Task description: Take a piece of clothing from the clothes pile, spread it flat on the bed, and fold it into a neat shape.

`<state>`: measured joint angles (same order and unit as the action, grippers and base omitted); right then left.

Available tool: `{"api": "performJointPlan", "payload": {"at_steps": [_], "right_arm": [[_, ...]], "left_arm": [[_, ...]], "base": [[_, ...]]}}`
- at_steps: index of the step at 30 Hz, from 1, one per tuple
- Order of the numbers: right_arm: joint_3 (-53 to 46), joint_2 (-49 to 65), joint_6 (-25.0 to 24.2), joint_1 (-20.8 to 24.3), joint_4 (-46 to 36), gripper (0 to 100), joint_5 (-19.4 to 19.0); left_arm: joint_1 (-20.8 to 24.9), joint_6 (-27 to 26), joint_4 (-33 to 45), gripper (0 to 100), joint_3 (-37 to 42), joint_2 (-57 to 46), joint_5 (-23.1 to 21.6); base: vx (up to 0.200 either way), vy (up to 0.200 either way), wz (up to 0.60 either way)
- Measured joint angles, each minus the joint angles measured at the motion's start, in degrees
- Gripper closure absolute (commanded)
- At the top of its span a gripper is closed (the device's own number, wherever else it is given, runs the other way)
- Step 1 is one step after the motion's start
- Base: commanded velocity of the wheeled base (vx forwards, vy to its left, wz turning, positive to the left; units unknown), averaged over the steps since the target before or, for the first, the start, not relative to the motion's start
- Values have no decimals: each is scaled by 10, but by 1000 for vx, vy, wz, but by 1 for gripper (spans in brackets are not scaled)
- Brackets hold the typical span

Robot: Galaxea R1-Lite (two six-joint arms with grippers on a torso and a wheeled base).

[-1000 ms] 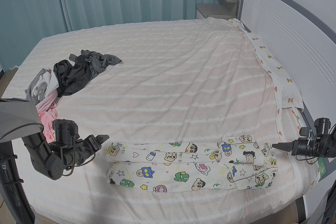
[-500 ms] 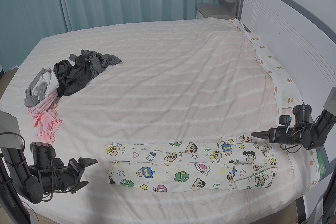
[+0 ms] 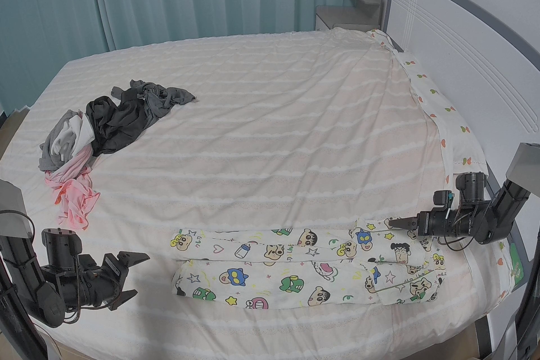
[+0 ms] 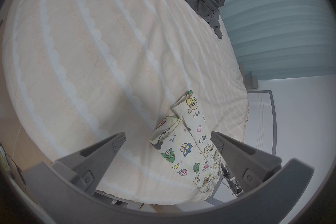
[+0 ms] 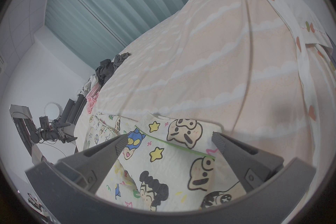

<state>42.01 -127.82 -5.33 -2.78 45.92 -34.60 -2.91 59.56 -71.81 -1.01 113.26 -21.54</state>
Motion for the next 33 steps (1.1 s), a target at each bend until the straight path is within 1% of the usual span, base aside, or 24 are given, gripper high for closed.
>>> {"api": "performJointPlan", "payload": {"at_steps": [7,14,23,24,28,33], "right_arm": [[3,-10,-1,-2,25,0,4],[7,-22,0,-9,27,0,18],[16,-41,-2,-4,27,0,19],[16,-43,-2,-4,27,100,19],[18,-48,-3,-2,27,100,17],[12,-48,-1,-2,29,100,0]], "left_arm": [[0,0,0,0,0,0,0],[1,0,0,0,0,0,0],[1,-1,0,0,0,0,0],[1,-1,0,0,0,0,0],[2,-1,0,0,0,0,0],[2,-1,0,0,0,1,0]], "base": [[0,0,0],[0,0,0],[0,0,0],[0,0,0],[0,0,0],[0,0,0]]}}
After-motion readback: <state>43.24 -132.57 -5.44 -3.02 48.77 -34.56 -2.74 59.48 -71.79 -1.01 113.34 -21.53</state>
